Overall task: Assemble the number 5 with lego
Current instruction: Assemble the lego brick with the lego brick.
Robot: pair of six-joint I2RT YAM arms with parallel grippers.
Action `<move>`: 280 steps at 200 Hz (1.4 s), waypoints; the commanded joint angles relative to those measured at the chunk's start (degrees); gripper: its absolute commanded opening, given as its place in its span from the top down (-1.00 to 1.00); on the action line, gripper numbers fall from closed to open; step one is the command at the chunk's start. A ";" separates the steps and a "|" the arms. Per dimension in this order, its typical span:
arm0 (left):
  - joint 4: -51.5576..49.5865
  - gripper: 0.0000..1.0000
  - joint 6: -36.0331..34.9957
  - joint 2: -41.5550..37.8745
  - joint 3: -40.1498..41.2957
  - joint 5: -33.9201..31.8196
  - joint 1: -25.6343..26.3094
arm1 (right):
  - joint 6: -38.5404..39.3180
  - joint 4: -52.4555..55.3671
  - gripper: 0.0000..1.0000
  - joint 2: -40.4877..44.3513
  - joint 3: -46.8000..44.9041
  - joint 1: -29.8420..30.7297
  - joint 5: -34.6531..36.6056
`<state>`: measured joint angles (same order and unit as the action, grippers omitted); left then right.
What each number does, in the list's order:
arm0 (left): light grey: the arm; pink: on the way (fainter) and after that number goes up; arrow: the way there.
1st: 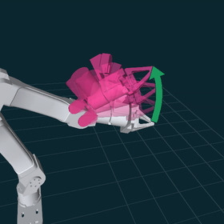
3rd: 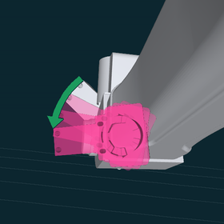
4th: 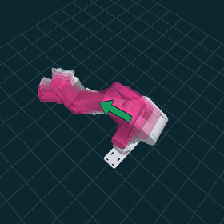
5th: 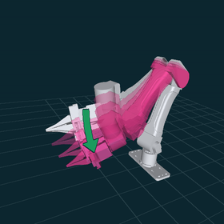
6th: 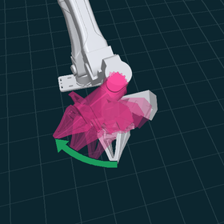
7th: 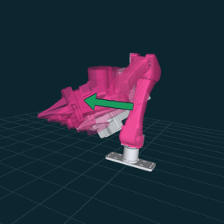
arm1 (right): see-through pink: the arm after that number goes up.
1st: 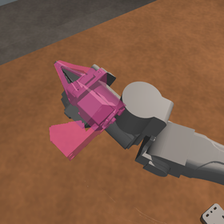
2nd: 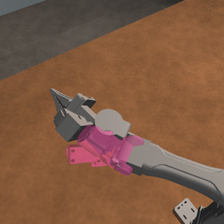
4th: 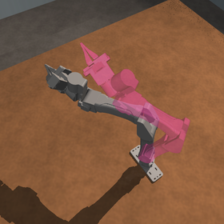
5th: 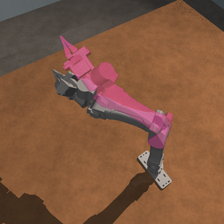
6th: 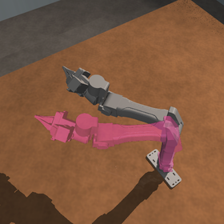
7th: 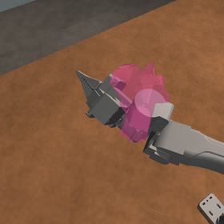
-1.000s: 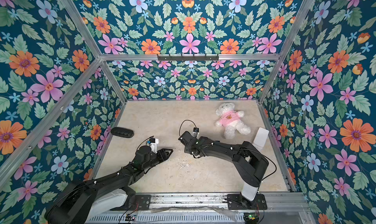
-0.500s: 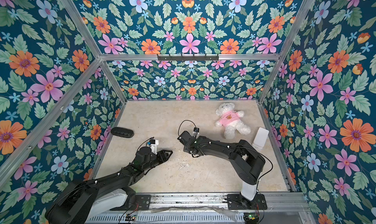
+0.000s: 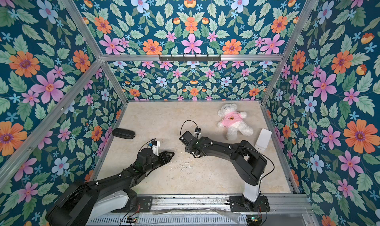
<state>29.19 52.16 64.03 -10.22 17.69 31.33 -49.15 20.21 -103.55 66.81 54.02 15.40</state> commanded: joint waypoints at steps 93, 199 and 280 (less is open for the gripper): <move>1.66 0.04 -0.17 0.99 -0.24 -0.64 0.04 | 9.33 4.60 0.89 -0.10 1.31 -1.50 -4.75; 2.27 0.05 0.09 1.81 -0.59 -0.48 -0.03 | 9.48 4.01 0.89 0.69 2.11 -1.47 -3.66; 2.44 0.05 0.07 1.81 -0.16 -0.78 0.04 | 9.35 3.78 0.90 -0.75 2.30 -2.38 -4.40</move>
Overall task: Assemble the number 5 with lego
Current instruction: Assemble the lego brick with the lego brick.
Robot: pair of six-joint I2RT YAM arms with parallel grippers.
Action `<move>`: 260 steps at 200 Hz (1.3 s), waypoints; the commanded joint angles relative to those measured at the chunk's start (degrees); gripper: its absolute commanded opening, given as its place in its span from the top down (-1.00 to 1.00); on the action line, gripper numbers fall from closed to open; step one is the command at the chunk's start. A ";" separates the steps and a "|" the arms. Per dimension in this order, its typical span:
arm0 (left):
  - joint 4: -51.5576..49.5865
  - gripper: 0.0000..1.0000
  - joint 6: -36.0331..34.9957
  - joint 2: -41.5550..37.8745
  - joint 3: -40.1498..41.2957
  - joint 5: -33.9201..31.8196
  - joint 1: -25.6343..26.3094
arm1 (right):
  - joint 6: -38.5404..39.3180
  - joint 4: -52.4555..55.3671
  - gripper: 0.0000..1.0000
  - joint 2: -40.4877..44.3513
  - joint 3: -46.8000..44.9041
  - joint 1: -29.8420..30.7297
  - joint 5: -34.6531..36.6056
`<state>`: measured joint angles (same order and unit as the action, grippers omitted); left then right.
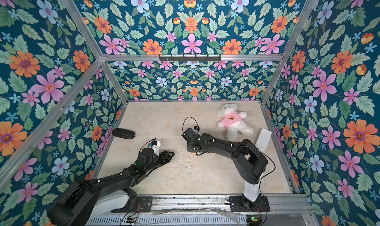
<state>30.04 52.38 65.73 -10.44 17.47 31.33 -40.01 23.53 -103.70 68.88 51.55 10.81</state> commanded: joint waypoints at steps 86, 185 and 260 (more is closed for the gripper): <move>1.72 0.05 -0.09 0.27 0.50 -0.77 -0.03 | -0.07 0.90 0.90 -2.11 0.37 0.08 -1.24; 2.43 0.06 0.16 0.73 0.69 -0.99 0.03 | 1.72 4.52 0.92 -2.52 0.78 -0.65 -1.71; 1.95 0.08 0.27 -0.10 1.10 -1.32 0.04 | 2.72 4.41 0.92 -3.79 1.21 -1.19 -2.56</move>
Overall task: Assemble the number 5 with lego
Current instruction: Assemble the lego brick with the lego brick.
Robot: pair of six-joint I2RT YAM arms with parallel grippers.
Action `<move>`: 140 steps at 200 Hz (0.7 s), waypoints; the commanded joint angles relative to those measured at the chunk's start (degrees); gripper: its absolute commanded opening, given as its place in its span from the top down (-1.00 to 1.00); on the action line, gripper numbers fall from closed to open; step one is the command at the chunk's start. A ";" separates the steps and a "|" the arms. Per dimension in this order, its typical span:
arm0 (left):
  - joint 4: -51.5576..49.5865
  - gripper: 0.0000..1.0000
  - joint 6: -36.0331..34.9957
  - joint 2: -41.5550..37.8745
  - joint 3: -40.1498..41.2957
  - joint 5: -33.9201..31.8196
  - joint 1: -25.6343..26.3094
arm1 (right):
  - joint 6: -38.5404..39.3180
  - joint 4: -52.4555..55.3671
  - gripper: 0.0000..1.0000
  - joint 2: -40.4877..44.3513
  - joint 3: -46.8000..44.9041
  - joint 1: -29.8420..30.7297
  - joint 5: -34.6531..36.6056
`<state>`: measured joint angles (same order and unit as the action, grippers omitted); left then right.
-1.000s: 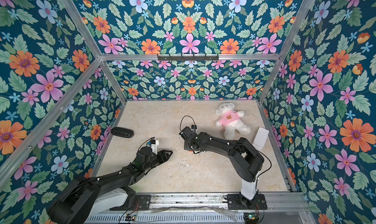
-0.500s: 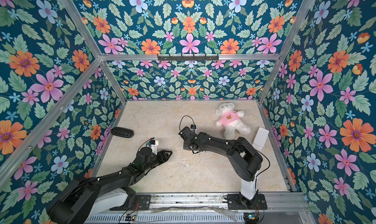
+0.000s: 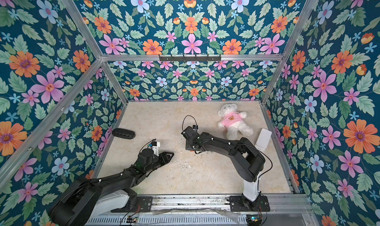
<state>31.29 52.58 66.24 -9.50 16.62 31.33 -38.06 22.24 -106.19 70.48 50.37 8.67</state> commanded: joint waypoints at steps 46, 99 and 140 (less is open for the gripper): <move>0.81 0.09 0.08 -0.22 0.09 -0.55 0.04 | 2.56 5.29 0.93 -1.29 -0.86 0.00 0.74; 0.82 0.10 0.07 0.18 -0.08 -0.63 -0.03 | 4.23 5.75 0.92 -1.62 -0.07 0.48 1.02; 0.75 0.11 0.11 0.16 -0.26 -0.69 -0.03 | 4.23 5.36 0.92 -2.34 -0.06 0.55 -0.12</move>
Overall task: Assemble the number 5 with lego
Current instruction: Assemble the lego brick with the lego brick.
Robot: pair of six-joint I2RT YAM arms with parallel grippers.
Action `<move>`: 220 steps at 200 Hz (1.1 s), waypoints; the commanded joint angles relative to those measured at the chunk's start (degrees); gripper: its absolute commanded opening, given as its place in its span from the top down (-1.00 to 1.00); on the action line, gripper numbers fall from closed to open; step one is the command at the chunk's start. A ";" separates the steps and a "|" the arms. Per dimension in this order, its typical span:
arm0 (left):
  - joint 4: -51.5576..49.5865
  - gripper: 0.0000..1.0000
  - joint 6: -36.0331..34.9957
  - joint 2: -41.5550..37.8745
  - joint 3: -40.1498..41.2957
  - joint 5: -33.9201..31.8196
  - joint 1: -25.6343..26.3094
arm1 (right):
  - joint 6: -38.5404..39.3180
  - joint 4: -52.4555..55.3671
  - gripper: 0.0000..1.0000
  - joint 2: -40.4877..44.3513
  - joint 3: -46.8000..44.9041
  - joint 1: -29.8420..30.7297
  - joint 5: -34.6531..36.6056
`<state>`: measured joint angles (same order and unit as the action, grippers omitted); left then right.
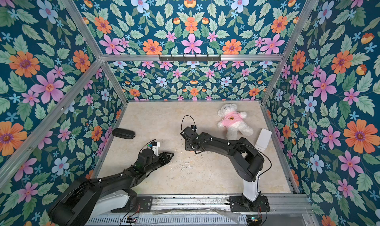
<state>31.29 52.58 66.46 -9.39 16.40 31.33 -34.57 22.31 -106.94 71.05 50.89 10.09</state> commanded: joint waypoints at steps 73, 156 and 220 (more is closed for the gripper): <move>0.18 0.11 0.16 -0.63 -0.52 -0.51 -0.04 | 0.63 4.31 0.91 -1.08 -1.07 -0.09 -1.83; -0.59 0.13 0.07 -0.97 -1.03 -0.63 0.04 | 0.37 1.75 0.72 0.36 -2.14 -0.14 -0.42; -0.94 0.15 0.07 -0.91 -1.34 -0.67 -0.02 | 0.73 1.81 0.55 1.42 -1.85 -0.13 0.76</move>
<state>30.57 52.58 65.65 -10.37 16.21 31.33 -34.44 20.01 -105.73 69.63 50.83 9.98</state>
